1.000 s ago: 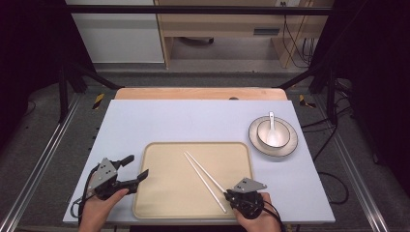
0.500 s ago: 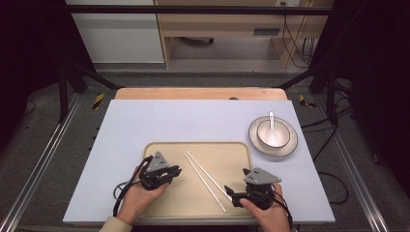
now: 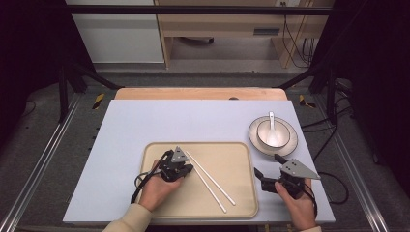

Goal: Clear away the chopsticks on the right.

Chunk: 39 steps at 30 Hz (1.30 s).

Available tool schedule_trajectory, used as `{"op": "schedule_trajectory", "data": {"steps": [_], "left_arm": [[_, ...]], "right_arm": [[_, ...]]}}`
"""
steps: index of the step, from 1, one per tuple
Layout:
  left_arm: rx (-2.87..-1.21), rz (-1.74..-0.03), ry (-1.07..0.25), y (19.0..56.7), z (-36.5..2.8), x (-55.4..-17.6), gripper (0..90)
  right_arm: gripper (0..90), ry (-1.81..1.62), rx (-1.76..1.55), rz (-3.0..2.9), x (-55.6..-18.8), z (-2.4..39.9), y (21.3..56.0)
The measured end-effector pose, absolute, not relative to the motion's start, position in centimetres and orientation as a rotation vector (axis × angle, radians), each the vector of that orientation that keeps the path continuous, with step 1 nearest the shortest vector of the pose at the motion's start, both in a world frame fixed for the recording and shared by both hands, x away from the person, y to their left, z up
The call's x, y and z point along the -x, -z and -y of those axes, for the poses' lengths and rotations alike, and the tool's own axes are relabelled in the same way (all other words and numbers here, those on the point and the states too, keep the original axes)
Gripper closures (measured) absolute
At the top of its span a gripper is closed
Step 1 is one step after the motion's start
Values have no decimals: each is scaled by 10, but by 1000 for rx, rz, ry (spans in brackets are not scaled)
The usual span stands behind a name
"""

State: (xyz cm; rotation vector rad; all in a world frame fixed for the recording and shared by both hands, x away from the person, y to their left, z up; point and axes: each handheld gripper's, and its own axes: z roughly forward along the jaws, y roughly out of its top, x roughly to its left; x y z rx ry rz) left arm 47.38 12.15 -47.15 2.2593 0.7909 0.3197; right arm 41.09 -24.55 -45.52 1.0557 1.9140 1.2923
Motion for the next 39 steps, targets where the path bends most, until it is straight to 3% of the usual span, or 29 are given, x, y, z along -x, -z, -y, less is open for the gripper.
{"op": "schedule_trajectory", "data": {"steps": [11,22,31,39], "left_arm": [[-2236,-787,-333,474,-111,-497,891],[-2299,-611,-301,473,-60,-510,892],[-2304,-531,-260,475,-27,-501,892],[-2362,-448,-229,469,-32,-476,892]], "right_arm": [[129,-1281,-1155,-1830,-412,271,459],[144,-1272,-1187,-1807,-413,274,460],[149,-1279,-1186,-1819,-414,272,461],[149,-1277,-1197,-1821,-414,273,461]]}}
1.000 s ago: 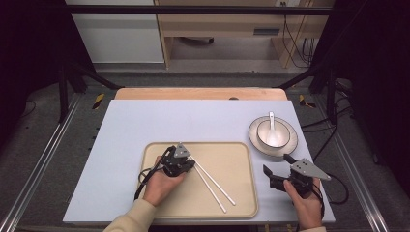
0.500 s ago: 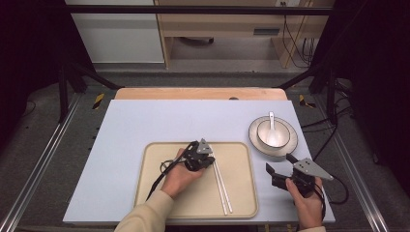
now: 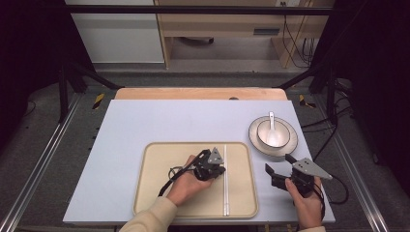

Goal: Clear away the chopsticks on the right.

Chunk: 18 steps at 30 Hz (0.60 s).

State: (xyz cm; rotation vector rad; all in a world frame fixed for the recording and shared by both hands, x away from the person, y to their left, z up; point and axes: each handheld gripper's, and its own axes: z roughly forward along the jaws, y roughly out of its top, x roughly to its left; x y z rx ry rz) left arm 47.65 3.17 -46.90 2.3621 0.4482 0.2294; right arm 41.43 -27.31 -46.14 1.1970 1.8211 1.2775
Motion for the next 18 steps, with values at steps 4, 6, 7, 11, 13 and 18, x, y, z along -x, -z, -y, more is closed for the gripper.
{"op": "schedule_trajectory", "data": {"steps": [4,6,7,11,13,18], "left_arm": [[-2366,-430,-199,471,-38,-463,892],[-2358,-426,-200,471,-37,-461,892],[-2357,-428,-194,472,-35,-461,892],[-2330,-428,-184,474,-22,-461,892],[-2325,-431,-182,474,-16,-462,892],[-2318,-430,-177,475,-3,-465,893]], "right_arm": [[148,-1271,-1196,-1827,-414,272,461],[148,-1270,-1189,-1827,-415,272,461],[148,-1270,-1191,-1828,-415,272,461],[148,-1266,-1202,-1821,-414,273,461],[149,-1270,-1207,-1822,-415,273,462],[149,-1271,-1199,-1823,-415,273,462]]}}
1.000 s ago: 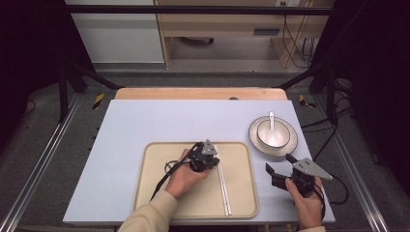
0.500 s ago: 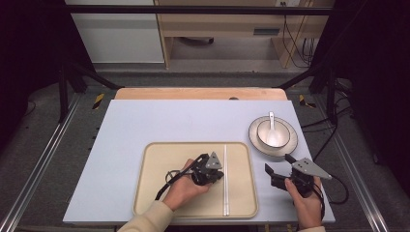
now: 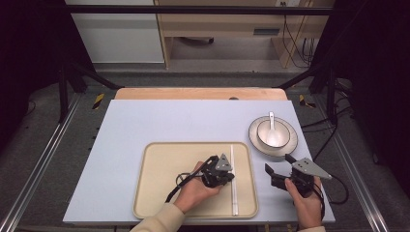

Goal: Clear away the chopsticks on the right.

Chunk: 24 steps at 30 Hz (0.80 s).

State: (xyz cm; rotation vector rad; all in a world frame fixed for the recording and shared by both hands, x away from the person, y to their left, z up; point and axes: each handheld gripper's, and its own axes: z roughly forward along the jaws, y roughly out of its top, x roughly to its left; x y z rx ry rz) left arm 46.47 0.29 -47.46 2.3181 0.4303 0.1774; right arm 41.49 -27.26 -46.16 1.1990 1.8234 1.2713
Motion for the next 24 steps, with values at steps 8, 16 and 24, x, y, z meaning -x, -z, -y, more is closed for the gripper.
{"op": "schedule_trajectory", "data": {"steps": [8,16,24], "left_arm": [[-2326,-408,-177,474,18,-469,893],[-2310,-393,-192,472,18,-469,892],[-2224,-443,-253,457,-32,-469,891]], "right_arm": [[152,-1278,-1202,-1824,-415,272,461],[150,-1284,-1190,-1832,-415,271,462],[140,-1304,-1163,-1835,-413,269,462]]}}
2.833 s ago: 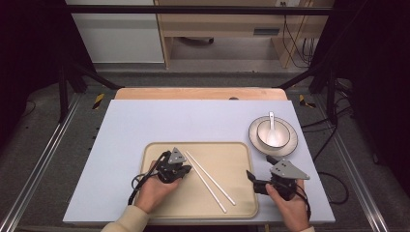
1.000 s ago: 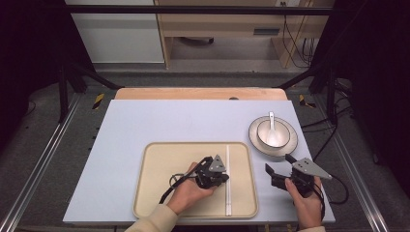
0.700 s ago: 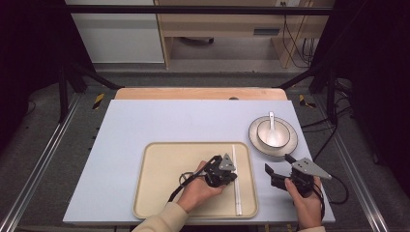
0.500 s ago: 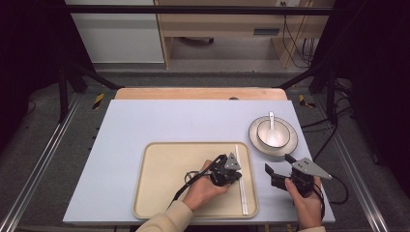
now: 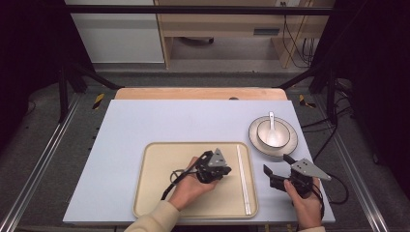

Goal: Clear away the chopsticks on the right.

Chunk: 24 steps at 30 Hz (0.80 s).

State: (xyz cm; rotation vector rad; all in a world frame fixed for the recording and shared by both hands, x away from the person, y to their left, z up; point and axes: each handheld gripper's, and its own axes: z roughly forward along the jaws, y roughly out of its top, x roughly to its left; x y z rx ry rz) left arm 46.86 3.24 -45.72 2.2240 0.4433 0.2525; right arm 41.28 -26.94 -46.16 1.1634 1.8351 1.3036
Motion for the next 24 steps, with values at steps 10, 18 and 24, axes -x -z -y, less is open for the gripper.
{"op": "schedule_trajectory", "data": {"steps": [10,18,24], "left_arm": [[-2055,-555,-345,451,-129,-452,760],[-1952,-660,-485,447,-197,-439,428],[-1824,-659,-572,440,-241,-429,185]], "right_arm": [[123,-1316,-1120,-1837,-411,265,461],[116,-1308,-1121,-1824,-410,264,460],[108,-1321,-1110,-1820,-409,264,460]]}}
